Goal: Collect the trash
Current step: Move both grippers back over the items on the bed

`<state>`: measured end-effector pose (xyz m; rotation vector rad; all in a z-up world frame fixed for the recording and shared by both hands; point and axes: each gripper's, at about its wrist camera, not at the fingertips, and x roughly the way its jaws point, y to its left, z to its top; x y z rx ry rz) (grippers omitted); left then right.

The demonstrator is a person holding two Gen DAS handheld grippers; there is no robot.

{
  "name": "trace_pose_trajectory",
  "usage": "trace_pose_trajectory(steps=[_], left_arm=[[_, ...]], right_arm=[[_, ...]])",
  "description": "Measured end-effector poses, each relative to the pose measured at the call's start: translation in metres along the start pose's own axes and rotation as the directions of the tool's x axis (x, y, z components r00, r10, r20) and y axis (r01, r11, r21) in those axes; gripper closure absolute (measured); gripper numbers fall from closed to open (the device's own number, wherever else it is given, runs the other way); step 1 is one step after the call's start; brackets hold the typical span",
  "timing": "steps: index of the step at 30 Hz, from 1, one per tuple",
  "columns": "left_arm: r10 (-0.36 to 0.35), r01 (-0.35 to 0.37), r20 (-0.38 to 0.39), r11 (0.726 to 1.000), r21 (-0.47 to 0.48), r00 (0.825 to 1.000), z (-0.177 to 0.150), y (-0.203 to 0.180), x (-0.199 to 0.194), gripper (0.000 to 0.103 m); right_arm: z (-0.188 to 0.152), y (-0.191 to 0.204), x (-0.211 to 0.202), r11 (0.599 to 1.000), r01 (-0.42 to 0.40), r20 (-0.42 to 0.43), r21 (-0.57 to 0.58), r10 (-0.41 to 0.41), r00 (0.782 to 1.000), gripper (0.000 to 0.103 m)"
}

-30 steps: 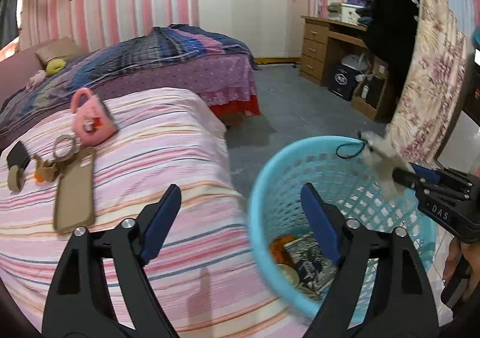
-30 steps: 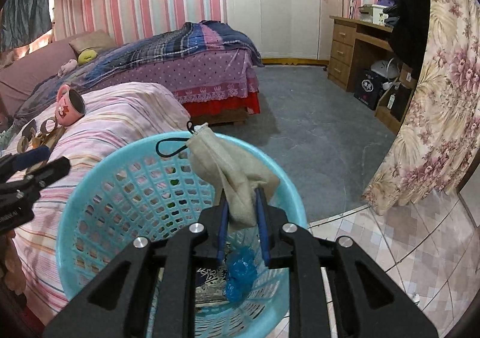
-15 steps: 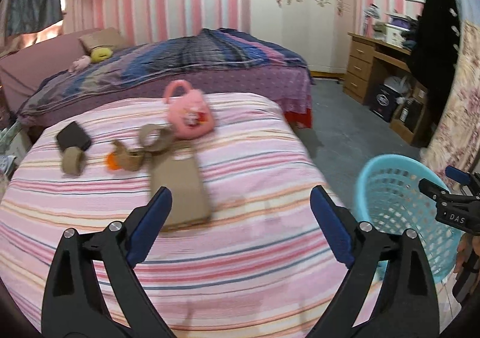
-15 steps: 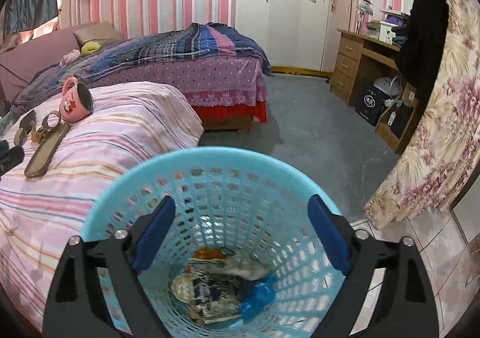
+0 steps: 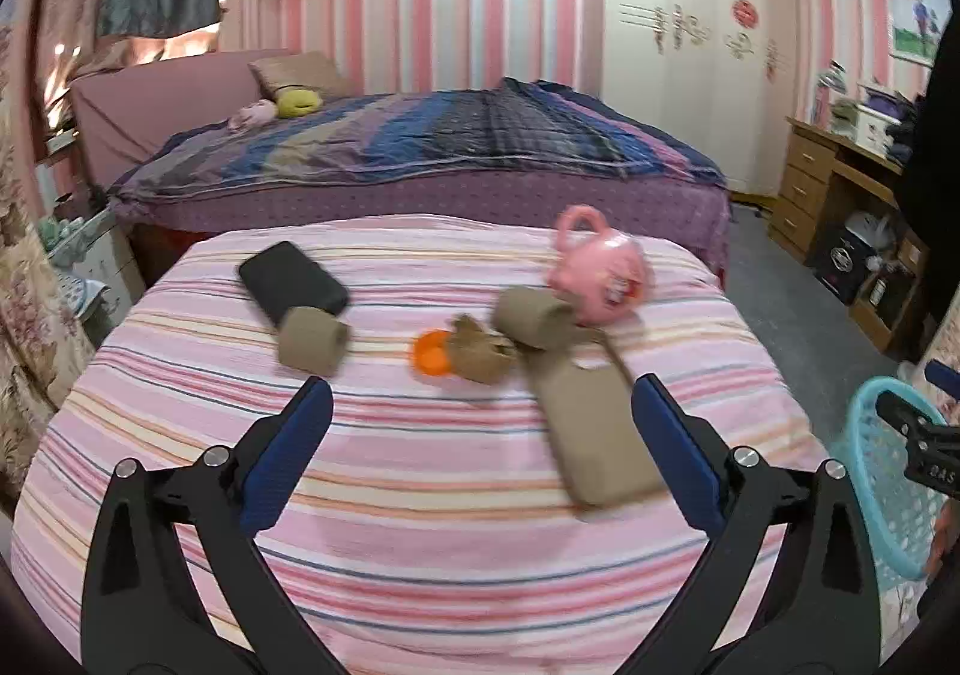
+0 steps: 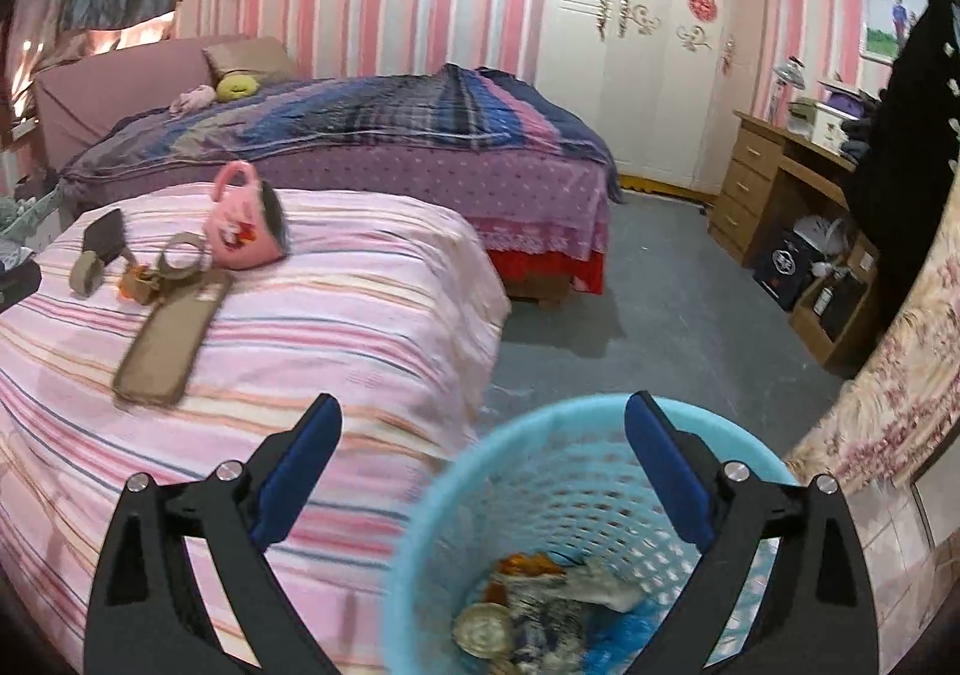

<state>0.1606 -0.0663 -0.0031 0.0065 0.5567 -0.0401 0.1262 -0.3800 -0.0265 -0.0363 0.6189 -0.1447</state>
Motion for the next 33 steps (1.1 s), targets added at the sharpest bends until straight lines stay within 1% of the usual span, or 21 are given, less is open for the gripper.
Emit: trace_pose_trajectory(steps=[6,9,14,21,25,28,31,33], left_arm=[[0.071,-0.071,-0.002,0.997,-0.030,0.998,0.008,0.040,0.013,0.006],[0.093,-0.093,-0.005,0.995,-0.036,0.996,0.009,0.057,0.020,0.006],[0.137,-0.137,-0.005,0.991,0.003,0.991,0.010,0.071,0.033,0.006],[0.107,-0.108,-0.025,0.993,-0.037,0.994,0.020,0.093,0.044,0.006],[0.124,-0.126,-0.028,0.990,-0.071,0.992,0.028,0.110,0.046,0.006],[0.147,-0.150,-0.033,0.986,-0.076,0.989,0.034,0.121,0.047,0.006],[0.189,-0.190,-0.029,0.979,-0.076,0.982,0.040,0.131,0.049,0.006],[0.180,-0.182,-0.033,0.978,-0.106,0.983,0.037,0.140,0.051,0.006]], right_arm=[[0.017,0.050,0.007,0.998,-0.056,0.013,-0.028,0.056,0.998,0.010],[0.022,0.065,0.013,0.997,-0.069,0.011,-0.036,0.070,0.998,0.010],[0.030,0.103,0.020,0.992,-0.097,-0.005,-0.084,0.096,0.995,0.010],[0.042,0.137,0.022,0.983,-0.146,-0.018,-0.109,0.145,0.989,0.010],[0.051,0.149,0.026,0.982,-0.161,-0.004,-0.101,0.162,0.987,0.010],[0.067,0.161,0.030,0.983,-0.160,0.023,-0.090,0.163,0.986,0.009],[0.072,0.168,0.032,0.984,-0.157,0.032,-0.088,0.161,0.986,0.008],[0.074,0.172,0.033,0.982,-0.163,0.038,-0.091,0.167,0.985,0.007]])
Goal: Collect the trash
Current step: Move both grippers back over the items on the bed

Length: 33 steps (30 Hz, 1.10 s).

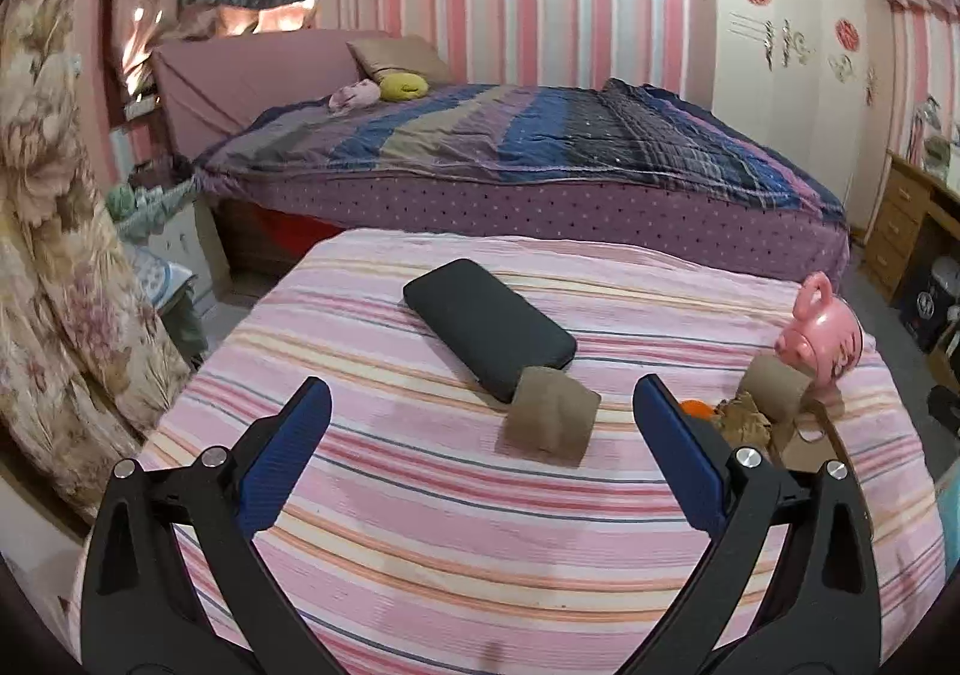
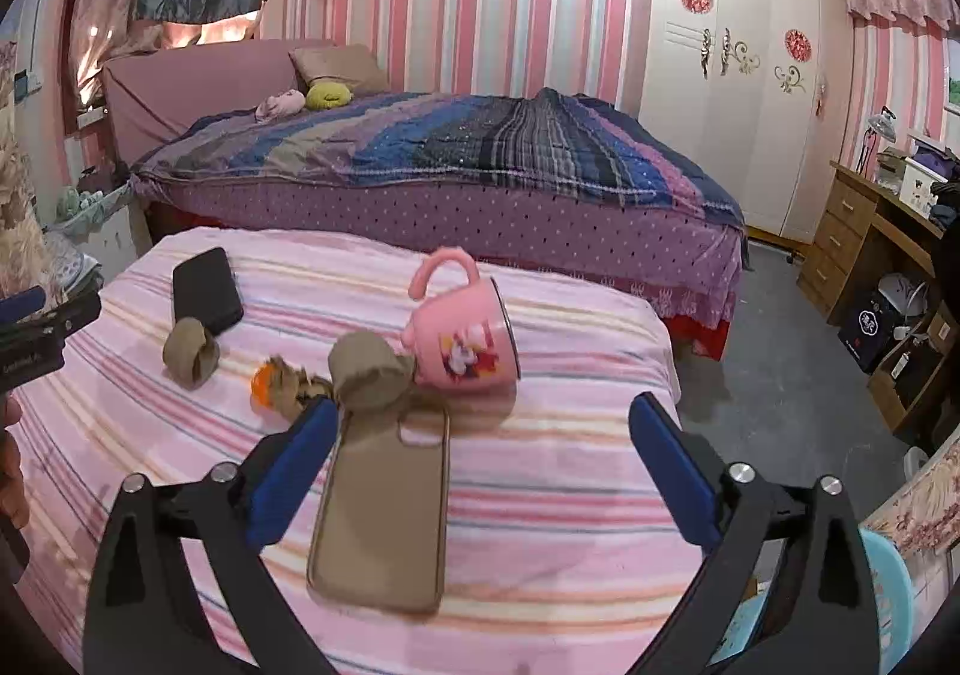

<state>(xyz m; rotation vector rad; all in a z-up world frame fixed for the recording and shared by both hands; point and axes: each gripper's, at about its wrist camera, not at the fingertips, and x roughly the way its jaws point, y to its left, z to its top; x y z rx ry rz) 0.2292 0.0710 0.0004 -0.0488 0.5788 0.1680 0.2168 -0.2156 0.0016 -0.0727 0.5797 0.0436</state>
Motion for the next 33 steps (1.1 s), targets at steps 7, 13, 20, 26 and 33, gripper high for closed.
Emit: trace_pose_trajectory(steps=[7,13,20,26,33], left_arm=[[-0.002,-0.001,-0.073,0.999,-0.046,0.997,-0.012,0.014,0.025,0.006],[0.029,-0.032,-0.077,0.999,-0.032,0.997,-0.021,0.025,0.029,0.006],[0.032,-0.037,-0.117,0.998,-0.047,0.993,-0.031,0.034,0.042,0.006],[0.023,-0.025,-0.161,1.000,-0.012,0.987,-0.039,0.022,0.062,0.006],[-0.025,0.033,-0.180,0.999,0.041,0.983,-0.038,-0.009,0.078,0.006]], right_arm=[[0.001,0.006,0.010,1.000,0.001,-0.020,-0.011,-0.001,1.000,0.007],[0.000,0.004,0.017,1.000,0.006,-0.021,-0.006,-0.006,1.000,0.007],[-0.010,-0.004,0.029,0.999,0.040,-0.045,0.010,-0.040,0.998,0.007],[-0.017,-0.015,0.037,0.998,0.054,-0.067,0.023,-0.052,0.996,0.007],[-0.024,-0.023,0.048,0.998,0.050,-0.089,0.030,-0.047,0.995,0.007]])
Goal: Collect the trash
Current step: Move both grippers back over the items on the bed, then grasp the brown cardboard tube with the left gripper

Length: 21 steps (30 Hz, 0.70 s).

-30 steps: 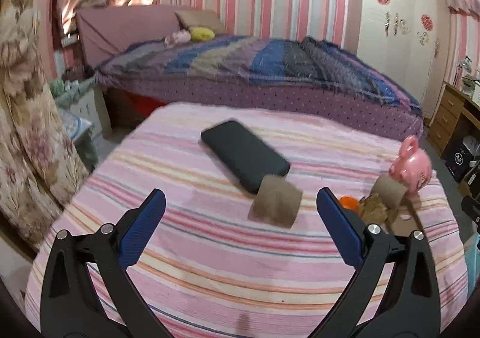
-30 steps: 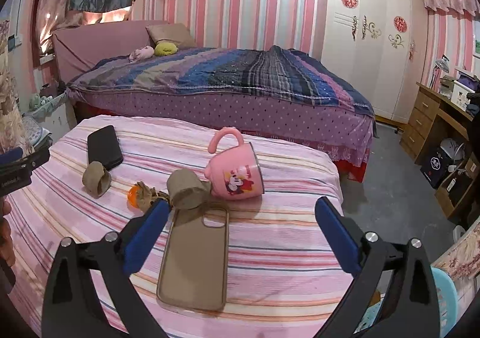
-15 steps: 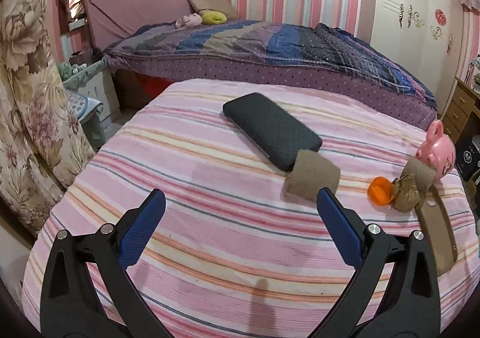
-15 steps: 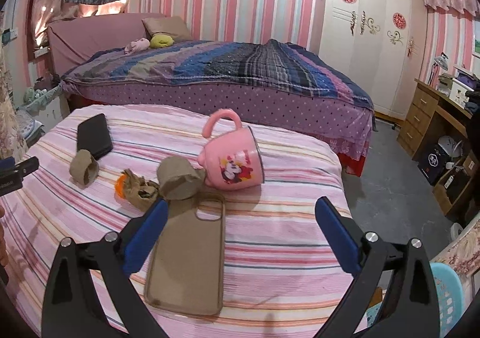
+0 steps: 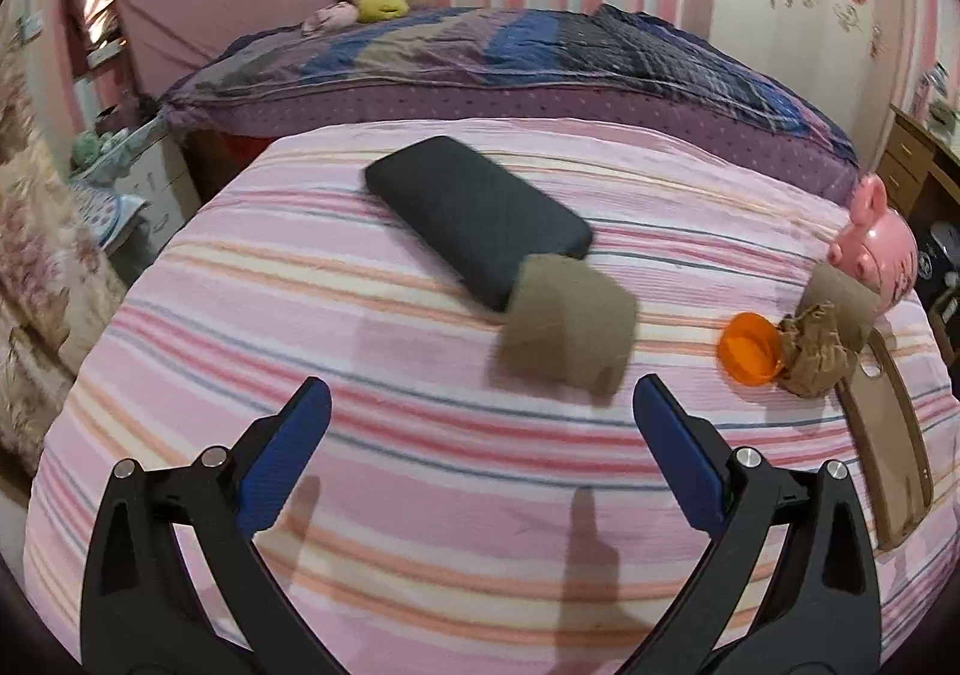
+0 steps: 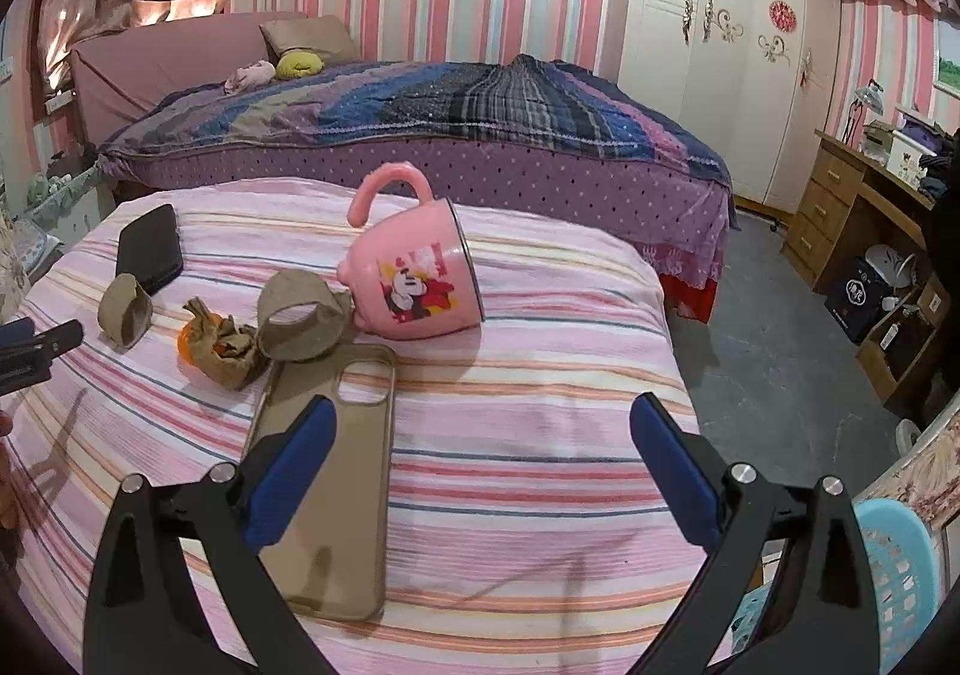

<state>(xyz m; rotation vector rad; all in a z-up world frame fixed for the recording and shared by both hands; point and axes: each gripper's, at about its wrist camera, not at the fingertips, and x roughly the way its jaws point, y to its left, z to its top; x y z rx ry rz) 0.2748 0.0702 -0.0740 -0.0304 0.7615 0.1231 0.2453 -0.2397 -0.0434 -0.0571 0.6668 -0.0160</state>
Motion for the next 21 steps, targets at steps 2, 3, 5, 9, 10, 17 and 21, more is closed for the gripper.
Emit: trace_pose_trajectory(steps=[2,3,5,9,10,17,21], left_arm=[[-0.009,0.009,-0.006,1.000,0.007,1.000,0.002,-0.005,0.005,0.006],[-0.016,0.016,-0.016,1.000,0.006,1.000,0.003,-0.007,0.009,0.006],[-0.021,0.021,-0.030,1.000,0.009,0.999,0.006,-0.010,0.014,0.006],[-0.033,0.034,-0.051,0.999,0.017,0.998,0.008,-0.013,0.022,0.006],[-0.033,0.034,-0.056,0.999,0.020,0.998,0.009,-0.013,0.024,0.006],[-0.081,0.083,-0.108,0.996,0.018,0.991,0.013,-0.015,0.039,0.018],[-0.119,0.124,-0.123,0.992,0.028,0.985,0.011,-0.016,0.041,0.035]], right_arm=[[-0.001,0.000,0.004,1.000,-0.006,-0.009,-0.008,0.005,1.000,0.007],[-0.002,0.000,0.006,1.000,-0.004,-0.012,-0.012,0.004,1.000,0.007],[-0.002,0.002,0.008,1.000,-0.002,-0.019,-0.022,0.001,1.000,0.007],[0.000,0.005,0.014,0.999,-0.011,-0.027,-0.030,0.010,1.000,0.007],[0.000,0.004,0.014,1.000,-0.016,-0.027,-0.026,0.015,1.000,0.007],[0.003,0.009,0.024,0.998,-0.049,-0.038,-0.025,0.048,0.998,0.007],[0.006,0.015,0.022,0.998,-0.061,-0.031,-0.024,0.061,0.998,0.007]])
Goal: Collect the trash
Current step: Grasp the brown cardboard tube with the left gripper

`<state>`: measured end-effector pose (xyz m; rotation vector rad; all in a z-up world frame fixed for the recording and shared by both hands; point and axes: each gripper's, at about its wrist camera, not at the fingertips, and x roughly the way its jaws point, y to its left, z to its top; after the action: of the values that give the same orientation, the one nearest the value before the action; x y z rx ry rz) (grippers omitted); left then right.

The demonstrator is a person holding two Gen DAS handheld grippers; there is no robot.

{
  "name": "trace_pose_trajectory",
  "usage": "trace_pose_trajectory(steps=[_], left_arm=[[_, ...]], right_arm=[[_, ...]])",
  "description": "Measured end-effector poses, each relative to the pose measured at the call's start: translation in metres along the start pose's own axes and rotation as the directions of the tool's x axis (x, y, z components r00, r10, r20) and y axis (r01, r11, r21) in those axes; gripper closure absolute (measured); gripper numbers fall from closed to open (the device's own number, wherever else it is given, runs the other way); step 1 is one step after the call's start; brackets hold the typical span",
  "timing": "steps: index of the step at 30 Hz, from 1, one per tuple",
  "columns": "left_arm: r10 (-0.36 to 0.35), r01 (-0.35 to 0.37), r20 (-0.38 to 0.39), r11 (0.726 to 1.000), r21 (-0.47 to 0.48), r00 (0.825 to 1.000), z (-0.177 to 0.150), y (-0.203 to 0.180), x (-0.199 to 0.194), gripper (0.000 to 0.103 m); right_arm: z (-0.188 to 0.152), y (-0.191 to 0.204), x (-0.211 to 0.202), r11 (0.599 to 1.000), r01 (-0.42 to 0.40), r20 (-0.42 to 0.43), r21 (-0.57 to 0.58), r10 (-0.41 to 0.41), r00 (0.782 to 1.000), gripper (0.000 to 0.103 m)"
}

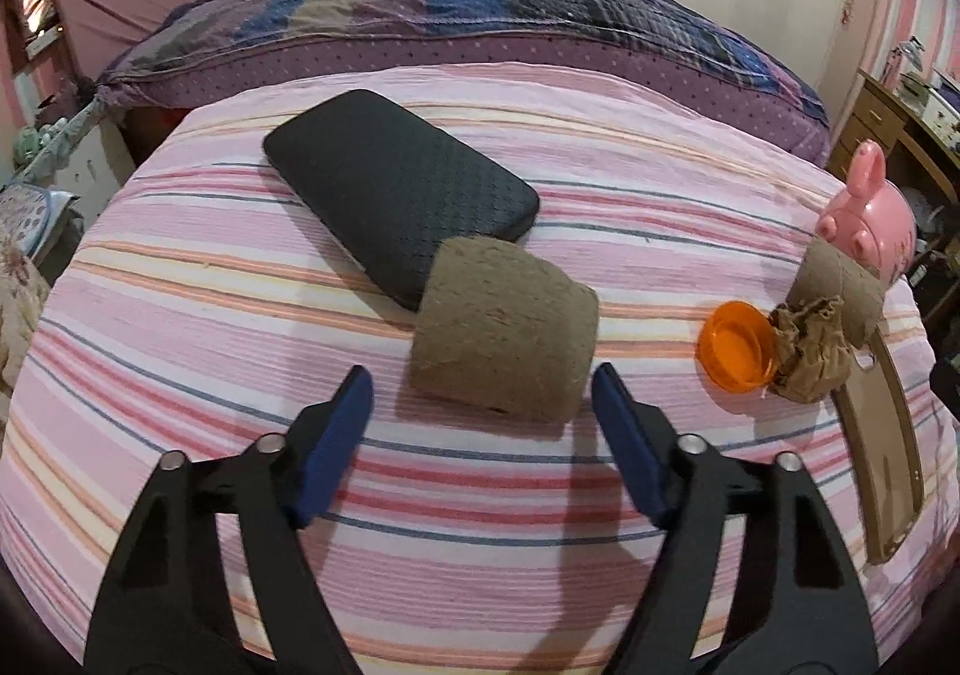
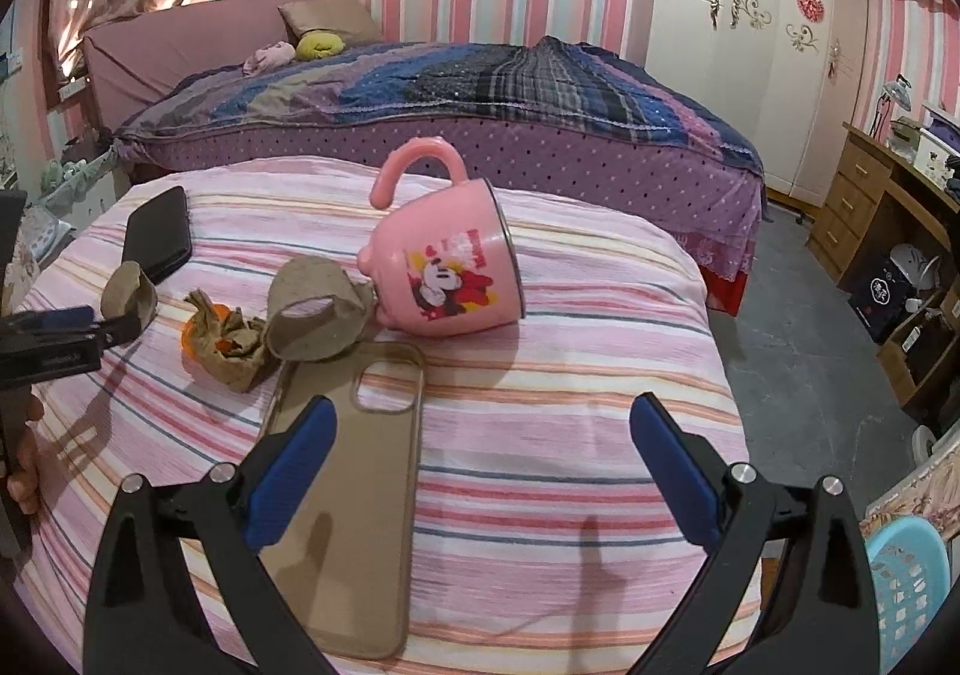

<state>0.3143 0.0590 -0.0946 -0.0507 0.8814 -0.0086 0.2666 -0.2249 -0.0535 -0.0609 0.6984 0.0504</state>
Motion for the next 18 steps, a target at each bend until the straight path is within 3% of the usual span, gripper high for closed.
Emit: trace_pose_trajectory(steps=[3,8,13,18], left_arm=[[-0.028,0.028,0.006,1.000,0.009,1.000,-0.002,-0.001,-0.002,0.049],[-0.031,0.031,0.027,0.999,0.009,0.999,-0.006,0.000,-0.009,0.050],[0.030,-0.032,0.047,0.999,0.028,0.998,-0.016,0.005,-0.027,0.050],[0.076,-0.076,0.061,0.997,-0.012,0.995,-0.018,0.030,-0.042,0.050]], right_arm=[[0.000,0.005,0.001,1.000,-0.007,-0.001,-0.012,0.007,1.000,0.007],[0.003,0.018,0.000,0.999,-0.041,0.013,-0.016,0.041,0.999,0.007],[0.004,0.032,0.006,0.996,-0.087,-0.002,-0.018,0.087,0.996,0.007],[0.009,0.062,0.014,0.988,-0.134,-0.013,-0.072,0.133,0.991,0.007]])
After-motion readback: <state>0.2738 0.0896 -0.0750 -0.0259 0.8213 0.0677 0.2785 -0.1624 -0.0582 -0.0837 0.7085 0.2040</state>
